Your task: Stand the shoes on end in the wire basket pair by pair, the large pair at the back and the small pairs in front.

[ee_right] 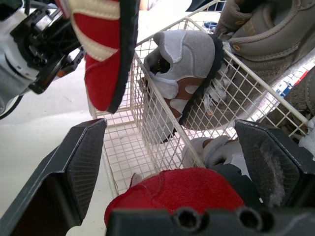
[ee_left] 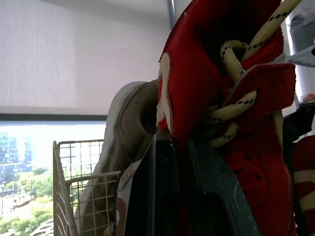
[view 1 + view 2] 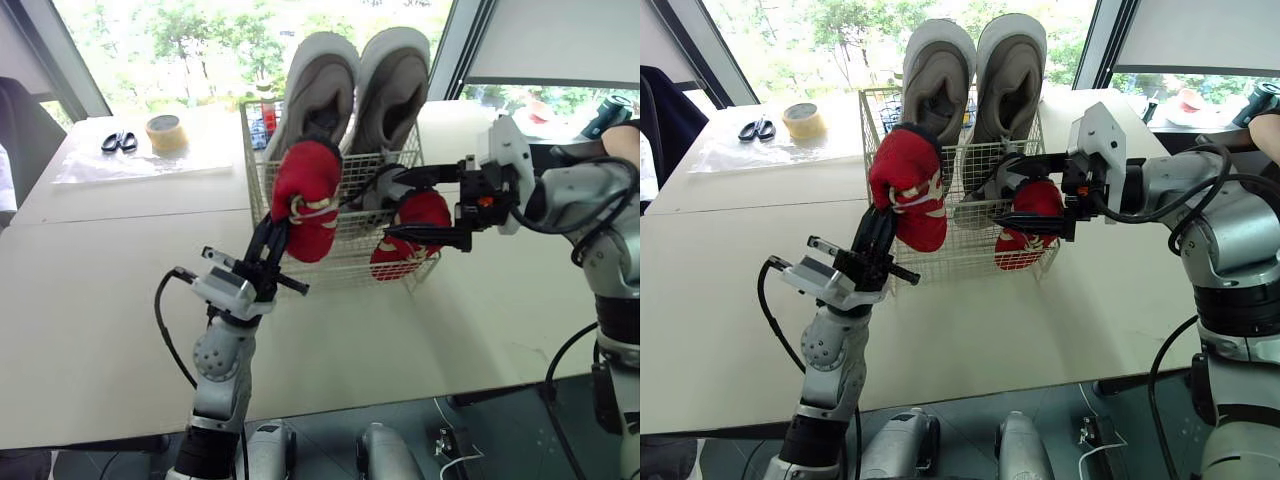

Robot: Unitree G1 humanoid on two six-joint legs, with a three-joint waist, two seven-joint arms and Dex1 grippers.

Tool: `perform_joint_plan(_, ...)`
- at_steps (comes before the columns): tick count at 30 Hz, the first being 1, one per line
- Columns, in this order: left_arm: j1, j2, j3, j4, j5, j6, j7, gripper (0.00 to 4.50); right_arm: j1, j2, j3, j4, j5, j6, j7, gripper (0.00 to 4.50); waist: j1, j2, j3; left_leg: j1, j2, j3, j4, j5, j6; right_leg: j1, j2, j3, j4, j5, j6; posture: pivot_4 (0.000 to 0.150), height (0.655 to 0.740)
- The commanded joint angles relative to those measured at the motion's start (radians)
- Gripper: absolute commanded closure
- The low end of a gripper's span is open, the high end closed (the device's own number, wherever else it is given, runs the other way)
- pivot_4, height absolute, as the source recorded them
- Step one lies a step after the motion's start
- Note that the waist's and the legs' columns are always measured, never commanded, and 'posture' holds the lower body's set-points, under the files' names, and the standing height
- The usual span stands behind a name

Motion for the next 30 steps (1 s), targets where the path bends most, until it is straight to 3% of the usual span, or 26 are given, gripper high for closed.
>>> perform_joint_plan(1, 0.028, 0.017, -0.001, 0.015, 0.025, -0.084, 0.005, 4.44, 0.01, -0.019, -0.02, -0.031, 0.018, 0.019, -0.002, 0.0, -0.001, 0.0, 0.0, 0.0, 0.0, 0.0, 0.0, 0.0, 0.0, 0.0, 0.0, 0.0, 0.0, 0.0, 0.0, 0.15, 0.74)
perform_joint_plan(8, 0.024, 0.036, 0.004, 0.161, 0.052, -0.211, 0.022, 4.44, -0.038, -0.03, -0.05, -0.057, 0.075, 0.076, -0.005, 0.0, 0.0, 0.0, 0.0, 0.0, 0.0, 0.0, 0.0, -0.001, 0.001, 0.0, 0.0, 0.0, 0.0, 0.0, 0.0, 0.15, 0.74)
perform_joint_plan(14, 0.018, 0.031, -0.015, 0.194, 0.012, -0.197, 0.026, 4.44, -0.181, -0.002, -0.102, -0.043, 0.199, 0.187, -0.049, 0.0, -0.001, 0.001, 0.0, 0.0, 0.0, 0.0, -0.001, -0.001, 0.001, -0.001, -0.001, 0.0, 0.0, 0.0, 0.0, 0.15, 0.74)
perform_joint_plan(20, 0.05, 0.029, -0.023, 0.184, -0.021, -0.095, 0.022, 4.44, -0.134, -0.231, -0.041, -0.166, 0.197, 0.207, 0.14, 0.0, 0.017, 0.005, -0.002, 0.0, 0.0, 0.0, -0.001, -0.003, 0.005, 0.001, -0.002, -0.001, -0.004, 0.0, 0.0, 0.15, 0.74)
perform_joint_plan(25, 0.063, 0.049, -0.029, 0.19, -0.026, -0.056, -0.002, 4.44, -0.101, -0.262, -0.064, -0.202, 0.207, 0.204, 0.125, 0.0, 0.023, 0.015, -0.008, 0.001, 0.0, 0.001, -0.001, -0.003, 0.005, 0.002, -0.002, 0.0, -0.005, 0.001, -0.001, 0.15, 0.74)
perform_joint_plan(30, 0.062, 0.066, -0.037, 0.184, -0.043, -0.024, -0.029, 2.55, -0.091, -0.253, -0.069, -0.212, 0.208, 0.206, 0.082, 0.0, 0.026, 0.017, -0.009, 0.001, 0.0, 0.001, 0.0, -0.003, 0.005, 0.004, -0.001, -0.001, -0.005, 0.001, -0.001, 0.15, 0.74)
